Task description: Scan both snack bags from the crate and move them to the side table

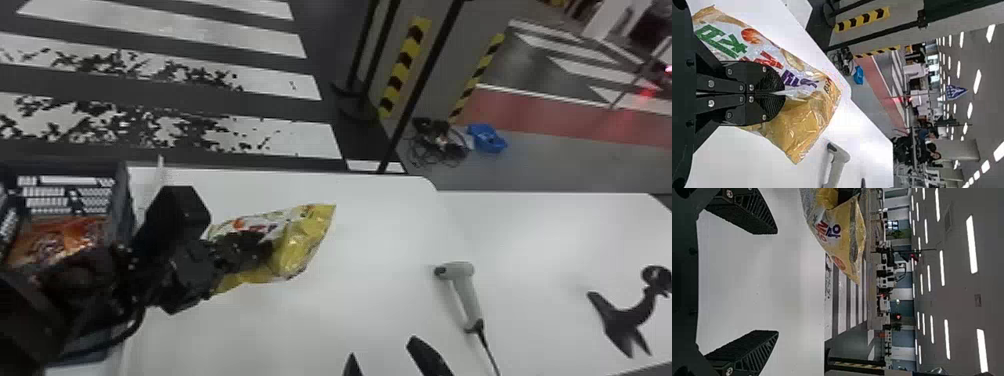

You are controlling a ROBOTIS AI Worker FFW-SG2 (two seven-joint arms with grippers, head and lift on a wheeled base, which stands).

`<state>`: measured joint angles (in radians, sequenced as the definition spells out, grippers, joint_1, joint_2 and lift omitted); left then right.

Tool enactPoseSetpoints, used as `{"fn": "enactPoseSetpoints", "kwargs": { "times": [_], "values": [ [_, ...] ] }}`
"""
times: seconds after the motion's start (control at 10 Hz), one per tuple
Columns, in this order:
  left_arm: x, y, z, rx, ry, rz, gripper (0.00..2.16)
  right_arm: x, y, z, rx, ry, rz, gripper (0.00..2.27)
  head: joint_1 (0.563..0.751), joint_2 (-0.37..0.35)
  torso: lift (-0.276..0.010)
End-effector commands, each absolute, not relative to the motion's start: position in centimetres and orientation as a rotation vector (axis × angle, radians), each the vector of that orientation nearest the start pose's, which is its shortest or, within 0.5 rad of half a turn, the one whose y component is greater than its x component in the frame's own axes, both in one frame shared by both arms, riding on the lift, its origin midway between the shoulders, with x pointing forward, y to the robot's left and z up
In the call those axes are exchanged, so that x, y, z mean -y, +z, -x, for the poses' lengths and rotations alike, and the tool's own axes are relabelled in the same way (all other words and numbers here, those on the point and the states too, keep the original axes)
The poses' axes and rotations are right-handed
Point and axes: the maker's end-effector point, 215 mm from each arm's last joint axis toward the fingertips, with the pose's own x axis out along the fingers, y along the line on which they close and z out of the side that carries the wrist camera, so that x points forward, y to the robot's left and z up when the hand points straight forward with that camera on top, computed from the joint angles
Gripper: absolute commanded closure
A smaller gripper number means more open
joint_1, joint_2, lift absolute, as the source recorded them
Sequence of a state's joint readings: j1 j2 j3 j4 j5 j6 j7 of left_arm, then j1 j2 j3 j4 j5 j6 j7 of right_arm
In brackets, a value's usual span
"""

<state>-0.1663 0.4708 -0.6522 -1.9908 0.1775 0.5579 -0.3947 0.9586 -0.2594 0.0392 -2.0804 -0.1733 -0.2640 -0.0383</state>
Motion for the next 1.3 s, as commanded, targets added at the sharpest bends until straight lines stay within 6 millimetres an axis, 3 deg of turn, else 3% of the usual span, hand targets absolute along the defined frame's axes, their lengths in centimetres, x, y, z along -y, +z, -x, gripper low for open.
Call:
{"fn": "enactPoseSetpoints", "kwargs": {
  "times": [0.0,0.2,0.5,0.6,0.7,1.0,1.2],
  "values": [
    [4.9,-37.1,-44.6,-0.27,-1.066,-0.414,1.97,23.2,-41.7,-28.4,-0.216,0.121,-0.017,0.08,0.695,-0.35,-0.095],
    [6.7,-38.9,-43.8,-0.281,-1.114,-0.483,1.97,23.3,-41.8,-28.5,-0.217,0.12,-0.015,0.08,0.695,-0.35,-0.095],
    [8.7,-40.1,-43.0,-0.275,-1.166,-0.572,1.97,23.6,-41.9,-28.4,-0.22,0.114,-0.009,0.08,0.695,-0.35,-0.095],
    [8.1,-41.0,-43.0,-0.29,-1.167,-0.594,1.97,23.7,-41.9,-28.4,-0.22,0.113,-0.007,0.08,0.695,-0.35,-0.095],
    [8.2,-41.1,-42.9,-0.276,-1.173,-0.595,1.97,23.8,-42.1,-28.4,-0.225,0.115,-0.004,0.08,0.695,-0.35,-0.095],
    [9.6,-44.5,-41.8,-0.263,-1.215,-0.717,1.97,23.7,-42.3,-28.4,-0.228,0.116,-0.003,0.08,0.695,-0.35,-0.095],
    [10.5,-44.9,-41.5,-0.248,-1.233,-0.743,1.96,23.8,-42.4,-28.4,-0.229,0.115,-0.002,0.08,0.695,-0.35,-0.095]
  ]
}}
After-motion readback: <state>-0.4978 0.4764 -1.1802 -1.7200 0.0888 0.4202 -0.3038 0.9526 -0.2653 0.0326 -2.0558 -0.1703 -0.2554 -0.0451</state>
